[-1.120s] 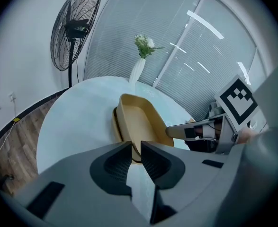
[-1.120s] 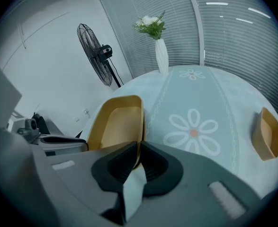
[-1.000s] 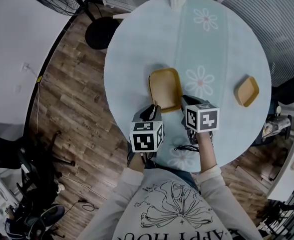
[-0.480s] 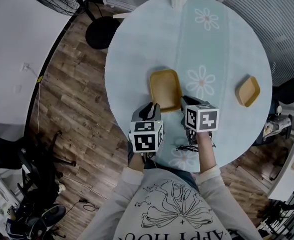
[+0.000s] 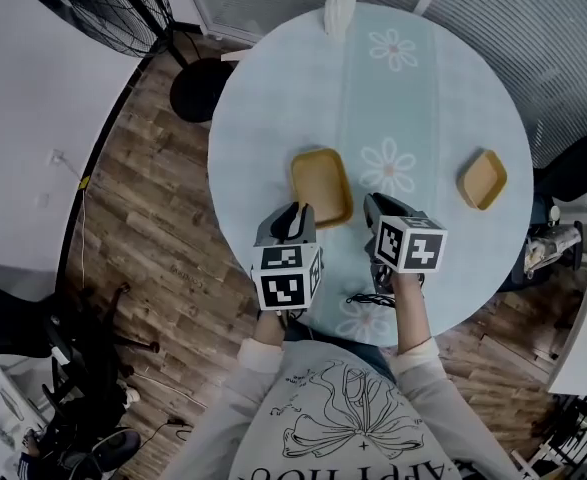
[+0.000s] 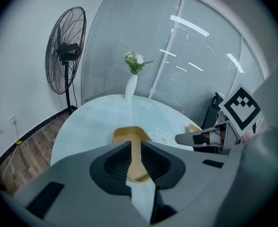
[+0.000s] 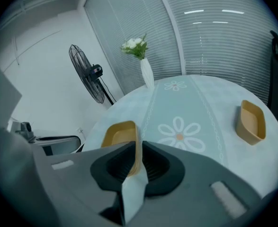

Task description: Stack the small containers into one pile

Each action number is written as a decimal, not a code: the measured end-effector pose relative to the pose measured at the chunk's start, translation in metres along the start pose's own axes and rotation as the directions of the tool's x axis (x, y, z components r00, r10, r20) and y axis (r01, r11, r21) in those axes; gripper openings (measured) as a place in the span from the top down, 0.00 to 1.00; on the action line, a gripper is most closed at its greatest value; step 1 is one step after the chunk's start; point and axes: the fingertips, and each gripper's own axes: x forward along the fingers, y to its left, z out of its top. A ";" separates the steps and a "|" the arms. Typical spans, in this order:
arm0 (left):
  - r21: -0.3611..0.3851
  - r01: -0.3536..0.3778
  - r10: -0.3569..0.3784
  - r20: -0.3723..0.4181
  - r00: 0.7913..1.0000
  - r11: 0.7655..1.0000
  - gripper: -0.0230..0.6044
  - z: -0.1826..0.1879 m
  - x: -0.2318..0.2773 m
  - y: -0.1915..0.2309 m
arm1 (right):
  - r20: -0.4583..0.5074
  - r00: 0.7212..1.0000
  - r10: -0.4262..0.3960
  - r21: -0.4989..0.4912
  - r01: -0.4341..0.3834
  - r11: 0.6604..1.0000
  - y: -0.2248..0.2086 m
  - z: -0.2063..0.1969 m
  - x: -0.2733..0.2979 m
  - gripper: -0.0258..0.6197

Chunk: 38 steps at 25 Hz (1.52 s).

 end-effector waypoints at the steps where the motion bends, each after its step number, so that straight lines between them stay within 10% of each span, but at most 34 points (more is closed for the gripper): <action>1: 0.007 0.009 -0.009 0.010 1.000 1.000 0.86 0.005 -0.004 -0.004 | 0.019 1.000 -0.007 0.014 0.007 1.000 0.000 0.003 -0.007 0.87; 11: 0.175 0.181 -0.192 0.048 0.980 0.968 0.86 0.058 -0.016 -0.062 | 0.234 0.961 -0.144 0.198 0.098 0.975 -0.016 0.031 -0.074 0.88; 29: 0.442 0.484 -0.515 -0.056 0.855 0.756 0.86 0.095 -0.015 -0.193 | 0.370 0.758 -0.536 0.493 0.329 0.806 -0.093 0.016 -0.204 0.87; 38: 0.449 0.486 -0.518 -0.060 0.853 0.750 0.86 0.090 0.000 -0.248 | 0.376 0.748 -0.547 0.506 0.329 0.797 -0.141 0.013 -0.225 0.84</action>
